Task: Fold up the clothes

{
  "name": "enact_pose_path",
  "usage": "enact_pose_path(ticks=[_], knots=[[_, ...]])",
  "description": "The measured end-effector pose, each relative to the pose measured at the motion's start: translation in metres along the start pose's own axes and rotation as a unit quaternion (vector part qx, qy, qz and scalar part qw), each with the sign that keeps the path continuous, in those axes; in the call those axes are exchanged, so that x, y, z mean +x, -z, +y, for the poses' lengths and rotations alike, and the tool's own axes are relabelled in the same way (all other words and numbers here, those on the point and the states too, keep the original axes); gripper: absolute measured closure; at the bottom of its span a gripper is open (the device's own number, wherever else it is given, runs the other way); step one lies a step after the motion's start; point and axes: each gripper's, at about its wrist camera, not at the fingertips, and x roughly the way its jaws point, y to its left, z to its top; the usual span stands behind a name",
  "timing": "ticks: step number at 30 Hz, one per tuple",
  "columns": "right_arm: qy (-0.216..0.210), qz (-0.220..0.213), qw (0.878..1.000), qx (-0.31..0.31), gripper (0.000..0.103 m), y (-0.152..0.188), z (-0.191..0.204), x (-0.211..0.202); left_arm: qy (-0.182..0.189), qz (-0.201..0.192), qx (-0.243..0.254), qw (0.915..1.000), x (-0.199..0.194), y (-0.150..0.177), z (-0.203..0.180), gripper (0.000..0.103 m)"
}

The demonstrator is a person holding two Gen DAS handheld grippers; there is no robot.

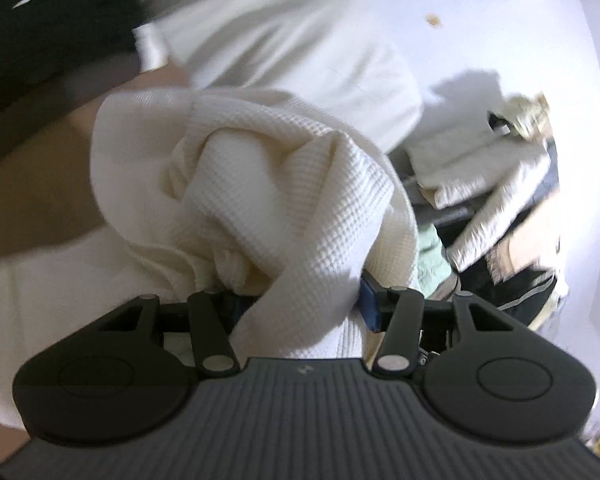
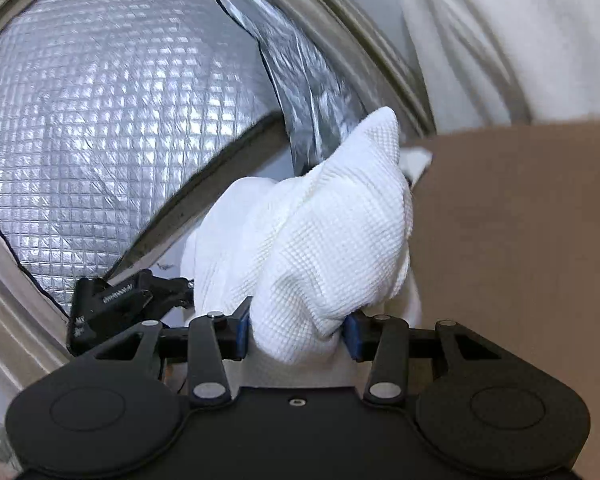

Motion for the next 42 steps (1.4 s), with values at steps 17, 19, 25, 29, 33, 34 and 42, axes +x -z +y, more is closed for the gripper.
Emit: enact_pose_path(ticks=[17, 19, 25, 29, 33, 34, 42], knots=[[0.336, -0.012, 0.932, -0.136, 0.008, -0.033, -0.122, -0.058, -0.148, 0.088, 0.035, 0.9844, 0.151, 0.063, -0.056, 0.05], [0.281, -0.013, 0.956, -0.081, 0.008, -0.035, -0.128, -0.054, -0.169, 0.054, 0.05, 0.9828, 0.133, 0.068, -0.053, 0.048], [0.15, 0.053, 0.986, 0.058, 0.01, -0.011, -0.166, -0.009, -0.222, -0.048, 0.056, 0.9722, 0.087, 0.068, -0.032, 0.047], [0.225, 0.075, 0.97, -0.046, 0.08, 0.008, -0.153, 0.031, -0.228, -0.036, 0.01, 0.9729, 0.092, 0.055, -0.012, 0.045], [0.38, -0.008, 0.902, -0.206, 0.092, 0.004, -0.112, 0.024, -0.229, -0.06, -0.002, 0.9717, 0.084, 0.055, -0.008, 0.045], [0.393, -0.031, 0.899, -0.191, 0.093, -0.007, -0.11, 0.009, -0.226, -0.073, 0.003, 0.9714, 0.08, 0.054, -0.009, 0.045], [0.51, -0.017, 0.846, -0.152, 0.096, -0.063, -0.199, -0.083, -0.226, -0.031, 0.058, 0.9719, 0.102, 0.043, -0.023, 0.045]])
